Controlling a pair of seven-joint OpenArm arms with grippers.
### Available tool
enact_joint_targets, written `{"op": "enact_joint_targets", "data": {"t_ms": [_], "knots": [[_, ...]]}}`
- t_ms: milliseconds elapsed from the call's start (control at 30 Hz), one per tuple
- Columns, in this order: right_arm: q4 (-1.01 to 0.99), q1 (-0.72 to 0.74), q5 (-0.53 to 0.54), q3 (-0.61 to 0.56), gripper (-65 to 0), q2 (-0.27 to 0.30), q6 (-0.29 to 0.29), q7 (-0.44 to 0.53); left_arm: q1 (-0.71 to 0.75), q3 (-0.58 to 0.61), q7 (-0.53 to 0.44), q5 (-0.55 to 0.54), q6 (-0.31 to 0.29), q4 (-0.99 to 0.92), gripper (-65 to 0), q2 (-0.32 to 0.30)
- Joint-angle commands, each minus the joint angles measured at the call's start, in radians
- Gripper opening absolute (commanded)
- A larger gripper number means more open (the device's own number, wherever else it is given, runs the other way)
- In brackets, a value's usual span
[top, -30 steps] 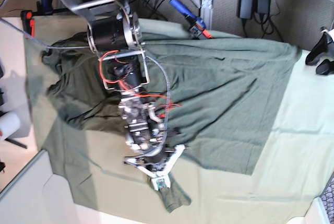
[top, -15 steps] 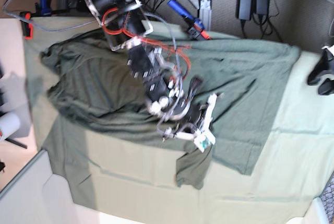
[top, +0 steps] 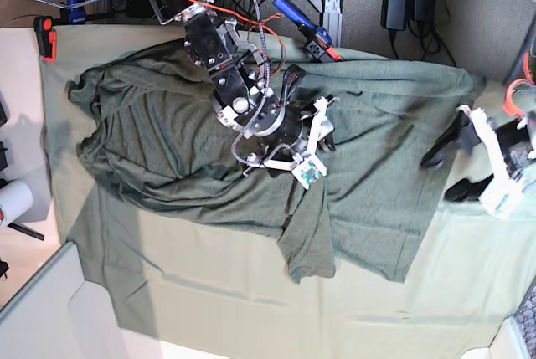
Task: Fold the T-shirt properly
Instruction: 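Fold the held sleeve across the shirt body with the right gripper, then reach the left gripper into the shirt's middle and grasp fabric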
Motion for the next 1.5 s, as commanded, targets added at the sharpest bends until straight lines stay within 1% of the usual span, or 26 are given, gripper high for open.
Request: {"op": "enact_joint_targets", "data": {"t_ms": [0, 100, 200, 267, 333, 400, 467, 567, 633, 800, 933, 967, 1033, 1167, 1300, 1400, 1467], "knots": [[0.031, 0.007, 0.000, 0.010, -31.5, -0.003, -0.004, 0.010, -0.054, 0.019, -0.029, 0.006, -0.005, -0.023, -18.3, -0.003], [0.072, -0.018, 0.000, 0.051, -31.6, -0.003, -0.006, 0.010, -0.186, 0.097, -0.039, 0.043, -0.005, -0.142, -18.4, 0.047], [0.116, -0.039, 0.000, 0.137, -31.6, -0.003, -0.023, 0.010, -0.315, 0.165, -0.051, 0.087, -0.005, -0.264, -18.4, 0.111], [0.134, -0.050, 0.000, 0.211, -31.6, -0.003, -0.023, 0.008, -0.388, 0.209, -0.082, 0.145, -0.005, -0.348, -18.4, 0.154], [0.139, -0.062, 0.000, 0.290, -31.6, -0.003, -0.023, 0.002, -0.443, 0.253, -0.136, 0.233, -0.005, -0.435, -18.4, 0.193], [0.139, -0.075, 0.001, 0.368, -31.6, -0.003, -0.023, -0.011, -0.486, 0.293, -0.186, 0.301, -0.005, -0.520, -18.4, 0.224], [0.139, -0.086, 0.002, 0.442, -31.6, -0.002, -0.023, -0.020, -0.528, 0.322, -0.218, 0.343, 0.019, -0.595, -18.4, 0.254], [0.139, -0.096, 0.023, 0.538, -31.6, 0.009, -0.023, -0.028, -0.579, 0.340, -0.255, 0.392, 0.028, -0.683, -18.4, 0.309], [0.139, -0.095, 0.050, 0.595, -31.6, 0.018, -0.022, -0.054, -0.603, 0.340, -0.274, 0.438, 0.028, -0.735, -18.4, 0.349], [0.139, -0.095, 0.107, 0.705, -31.6, 0.020, -0.022, -0.106, -0.635, 0.343, -0.306, 0.478, 0.028, -0.864, -18.4, 0.425], [0.139, -0.095, 0.116, 0.725, -31.6, 0.019, -0.022, -0.116, -0.634, 0.343, -0.316, 0.498, 0.032, -0.882, -18.4, 0.459], [0.139, -0.095, 0.116, 0.725, -31.6, 0.019, -0.022, -0.121, -0.635, 0.343, -0.319, 0.504, 0.043, -0.882, -18.4, 0.464], [0.139, -0.095, 0.116, 0.725, -31.6, 0.019, -0.022, -0.129, -0.635, 0.343, -0.321, 0.540, 0.084, -0.885, -18.4, 0.474], [0.139, -0.095, 0.117, 0.725, -31.6, 0.019, -0.022, -0.133, -0.634, 0.386, -0.340, 0.600, 0.087, -0.935, -18.4, 0.474], [0.139, -0.095, 0.117, 0.725, -31.6, 0.019, -0.022, -0.132, -0.634, 0.467, -0.348, 0.605, 0.089, -0.952, -18.4, 0.475], [0.139, -0.095, 0.117, 0.725, -31.6, 0.019, -0.022, -0.142, -0.635, 0.491, -0.364, 0.605, 0.138, -0.952, -18.4, 0.475], [0.139, -0.095, 0.117, 0.725, -31.6, 0.019, -0.022, -0.148, -0.635, 0.492, -0.365, 0.605, 0.140, -0.952, -18.4, 0.475]]}}
